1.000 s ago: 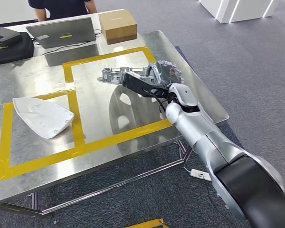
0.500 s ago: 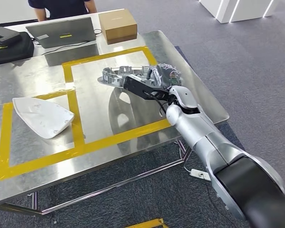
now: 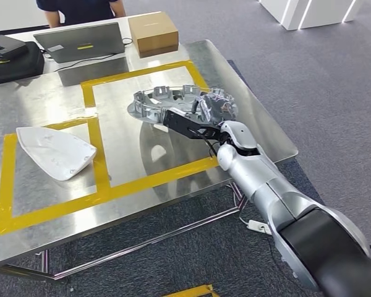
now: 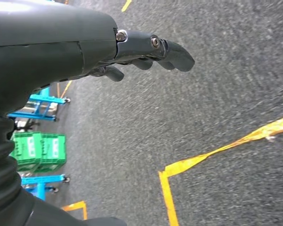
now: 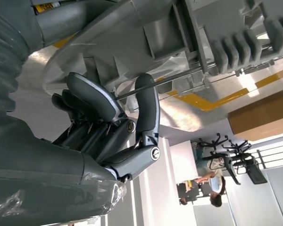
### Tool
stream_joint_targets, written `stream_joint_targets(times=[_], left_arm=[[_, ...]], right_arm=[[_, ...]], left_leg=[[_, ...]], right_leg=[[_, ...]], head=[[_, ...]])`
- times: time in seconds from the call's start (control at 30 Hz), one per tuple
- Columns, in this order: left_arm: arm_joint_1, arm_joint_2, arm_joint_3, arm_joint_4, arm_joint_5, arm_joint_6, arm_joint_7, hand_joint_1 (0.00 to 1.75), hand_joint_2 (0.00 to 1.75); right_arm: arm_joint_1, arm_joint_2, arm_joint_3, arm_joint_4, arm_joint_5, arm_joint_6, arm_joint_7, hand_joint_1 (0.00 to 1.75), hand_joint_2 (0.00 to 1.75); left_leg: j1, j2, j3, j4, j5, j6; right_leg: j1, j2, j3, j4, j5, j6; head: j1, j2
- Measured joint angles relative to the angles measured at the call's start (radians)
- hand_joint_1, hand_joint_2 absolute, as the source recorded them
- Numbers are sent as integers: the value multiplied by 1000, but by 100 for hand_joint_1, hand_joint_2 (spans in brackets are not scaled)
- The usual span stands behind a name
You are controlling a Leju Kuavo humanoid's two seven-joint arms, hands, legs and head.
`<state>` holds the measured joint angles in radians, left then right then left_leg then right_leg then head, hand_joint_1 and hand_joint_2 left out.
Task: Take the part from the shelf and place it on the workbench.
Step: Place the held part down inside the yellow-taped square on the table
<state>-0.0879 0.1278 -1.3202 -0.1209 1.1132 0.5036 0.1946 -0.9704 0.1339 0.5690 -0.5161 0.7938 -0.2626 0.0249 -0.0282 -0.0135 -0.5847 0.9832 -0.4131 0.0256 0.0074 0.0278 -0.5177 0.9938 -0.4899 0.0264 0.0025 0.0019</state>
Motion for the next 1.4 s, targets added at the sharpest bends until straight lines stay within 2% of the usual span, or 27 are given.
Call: stream_joint_targets(times=[0.33,0.63,0.77,0.87,1.0,1.4], left_arm=[[0,0,-18,0,-6,1,-30,0,175],[-1,0,-19,0,2,-1,-96,0,175],[-1,0,-19,0,14,3,-130,0,175],[-1,0,-19,0,24,7,-140,0,175],[0,0,-17,0,39,10,-155,0,0],[0,0,-15,0,63,8,-151,0,0]], right_arm=[[10,-3,-6,5,2,-10,-8,175,175],[23,-14,-10,5,0,-21,-22,175,175],[34,-22,-17,4,-2,-27,-26,0,0],[46,-28,-22,3,-3,-28,-27,0,0],[59,-35,-27,-1,-3,-30,-28,0,0],[72,-46,-33,-2,0,-29,-28,0,0]], left_leg=[[0,0,0,0,0,0],[0,0,0,0,0,0],[0,0,0,0,0,0],[0,0,0,0,0,0],[0,0,0,0,0,0],[0,0,-1,0,0,0]], right_leg=[[0,0,0,0,0,0],[0,0,0,0,0,0],[0,0,0,0,0,0],[0,0,0,0,0,0],[0,0,0,0,0,0],[0,0,-1,0,0,0]], head=[[0,0],[0,0],[0,0],[0,0],[0,0],[0,0]])
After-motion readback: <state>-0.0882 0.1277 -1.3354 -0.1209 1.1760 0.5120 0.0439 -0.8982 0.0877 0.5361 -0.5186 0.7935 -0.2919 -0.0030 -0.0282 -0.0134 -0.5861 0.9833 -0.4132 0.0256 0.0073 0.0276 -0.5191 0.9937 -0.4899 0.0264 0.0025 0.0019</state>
